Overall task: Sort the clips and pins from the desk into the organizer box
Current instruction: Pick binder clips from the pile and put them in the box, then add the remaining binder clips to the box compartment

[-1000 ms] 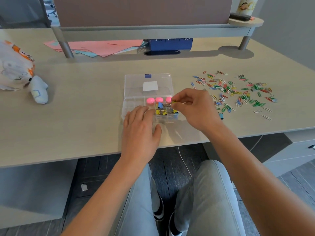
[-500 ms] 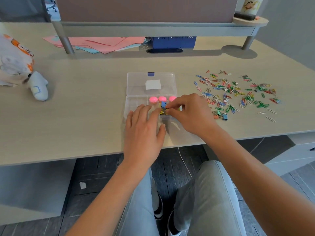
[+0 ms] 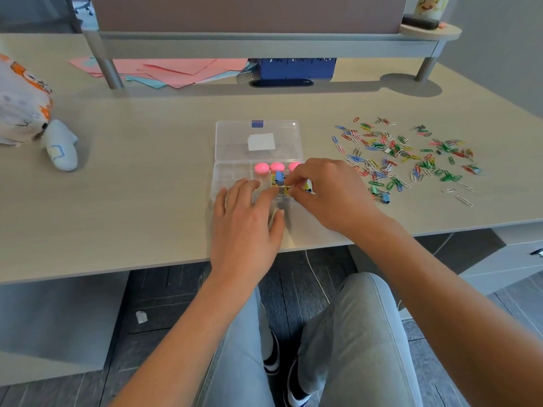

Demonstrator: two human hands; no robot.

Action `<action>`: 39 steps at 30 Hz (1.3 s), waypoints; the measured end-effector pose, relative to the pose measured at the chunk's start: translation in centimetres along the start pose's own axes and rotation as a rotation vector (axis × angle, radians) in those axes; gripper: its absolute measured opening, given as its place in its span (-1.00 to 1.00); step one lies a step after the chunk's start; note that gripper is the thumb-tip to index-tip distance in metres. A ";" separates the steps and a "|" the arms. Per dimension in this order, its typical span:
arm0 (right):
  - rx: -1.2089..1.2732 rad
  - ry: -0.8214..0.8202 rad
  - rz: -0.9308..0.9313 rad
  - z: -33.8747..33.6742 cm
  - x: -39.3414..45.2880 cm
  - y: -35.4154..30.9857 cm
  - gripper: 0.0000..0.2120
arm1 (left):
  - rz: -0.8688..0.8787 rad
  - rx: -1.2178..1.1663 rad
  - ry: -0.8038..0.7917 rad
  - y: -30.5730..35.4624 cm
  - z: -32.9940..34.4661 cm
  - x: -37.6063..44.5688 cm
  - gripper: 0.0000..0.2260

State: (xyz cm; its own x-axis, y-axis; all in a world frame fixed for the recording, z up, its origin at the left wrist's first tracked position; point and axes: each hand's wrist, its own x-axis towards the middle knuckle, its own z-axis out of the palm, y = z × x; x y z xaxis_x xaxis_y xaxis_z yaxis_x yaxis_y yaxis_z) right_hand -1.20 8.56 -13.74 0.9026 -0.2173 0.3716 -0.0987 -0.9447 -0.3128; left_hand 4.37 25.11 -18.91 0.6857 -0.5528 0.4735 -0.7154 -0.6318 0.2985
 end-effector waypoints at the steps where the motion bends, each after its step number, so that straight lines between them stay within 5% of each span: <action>1: 0.001 0.009 -0.006 0.0 -0.1 0.0 -0.89 | 0.000 0.003 0.000 0.0 0.0 0.0 -0.68; 14: -0.027 0.027 -0.029 0.1 -0.9 0.5 -0.83 | 0.021 0.018 0.002 0.4 -0.1 0.1 -0.63; 20: 0.090 0.268 0.311 -1.9 -4.8 4.8 -0.86 | 0.098 -0.104 0.031 3.3 0.8 1.0 -0.63; 25: 0.009 0.243 0.517 -3.9 -7.9 9.0 -0.78 | 0.226 -0.148 -0.025 8.2 2.4 2.2 -0.70; 30: 0.044 0.202 0.517 -4.3 -8.8 10.8 -0.75 | 0.296 -0.058 -0.140 11.5 4.0 3.5 -0.64; 39: 0.060 0.198 0.453 -4.2 -8.2 11.2 -0.83 | 0.282 -0.061 -0.102 11.3 5.2 4.1 -0.80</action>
State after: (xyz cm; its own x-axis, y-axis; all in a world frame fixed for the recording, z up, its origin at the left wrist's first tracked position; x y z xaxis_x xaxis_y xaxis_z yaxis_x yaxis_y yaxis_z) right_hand -11.47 -1.29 -16.63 0.6773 -0.6506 0.3434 -0.4332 -0.7300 -0.5286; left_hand -0.26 12.90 -17.91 0.4662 -0.7556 0.4602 -0.8843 -0.4132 0.2175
